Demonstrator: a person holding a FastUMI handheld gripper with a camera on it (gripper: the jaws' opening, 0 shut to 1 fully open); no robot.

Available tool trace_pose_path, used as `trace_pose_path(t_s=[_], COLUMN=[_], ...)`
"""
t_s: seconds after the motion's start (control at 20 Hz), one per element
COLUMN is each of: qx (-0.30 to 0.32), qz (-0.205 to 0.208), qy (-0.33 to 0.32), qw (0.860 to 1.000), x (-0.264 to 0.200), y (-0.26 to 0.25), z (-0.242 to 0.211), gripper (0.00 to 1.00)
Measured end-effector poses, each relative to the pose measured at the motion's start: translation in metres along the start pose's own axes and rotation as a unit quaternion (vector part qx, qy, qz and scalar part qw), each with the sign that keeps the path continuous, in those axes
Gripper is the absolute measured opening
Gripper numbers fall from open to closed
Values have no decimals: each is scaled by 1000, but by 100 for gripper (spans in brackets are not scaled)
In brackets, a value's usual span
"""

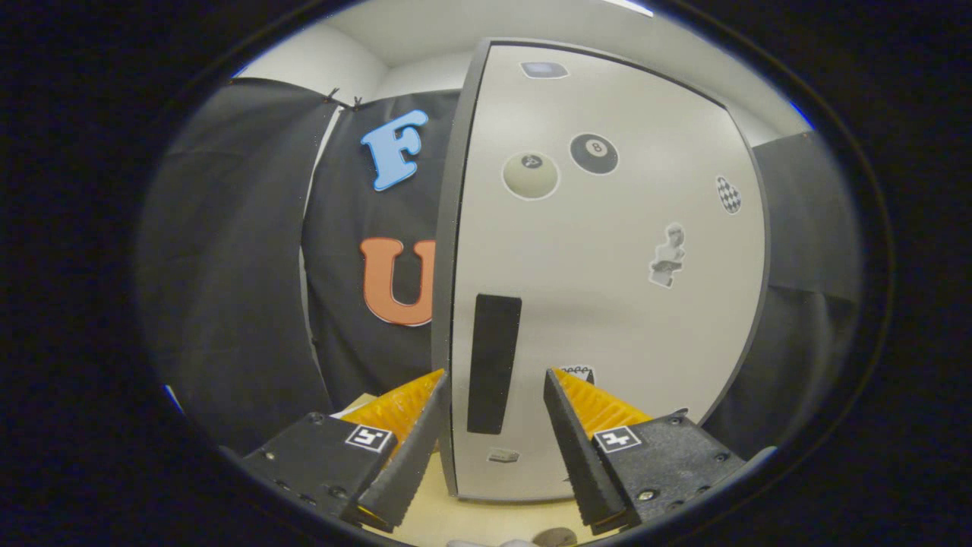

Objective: Open the shoe cabinet door, grab the shoes and put them into the shoe cabinet, then close the shoe cabinet door.

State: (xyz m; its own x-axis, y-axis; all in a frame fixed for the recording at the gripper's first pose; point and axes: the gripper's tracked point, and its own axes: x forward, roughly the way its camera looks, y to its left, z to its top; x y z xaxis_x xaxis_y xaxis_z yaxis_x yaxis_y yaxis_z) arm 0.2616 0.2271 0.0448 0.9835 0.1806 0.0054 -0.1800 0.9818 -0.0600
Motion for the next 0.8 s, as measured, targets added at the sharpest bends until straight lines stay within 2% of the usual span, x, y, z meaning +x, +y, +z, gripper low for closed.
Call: trace_pose_path(t_s=[0.35, 0.5, 0.55, 0.6, 0.8], qx=[43, 58, 61, 51, 40], qz=[8, 15, 10, 7, 18], qy=[40, 46, 46, 42, 32], qw=[998, 997, 997, 998, 999], x=[26, 30, 25, 29, 26], y=[6, 8, 8, 8, 7], z=[-21, -29, -28, -27, -29], gripper=[82, 68, 57, 40, 31])
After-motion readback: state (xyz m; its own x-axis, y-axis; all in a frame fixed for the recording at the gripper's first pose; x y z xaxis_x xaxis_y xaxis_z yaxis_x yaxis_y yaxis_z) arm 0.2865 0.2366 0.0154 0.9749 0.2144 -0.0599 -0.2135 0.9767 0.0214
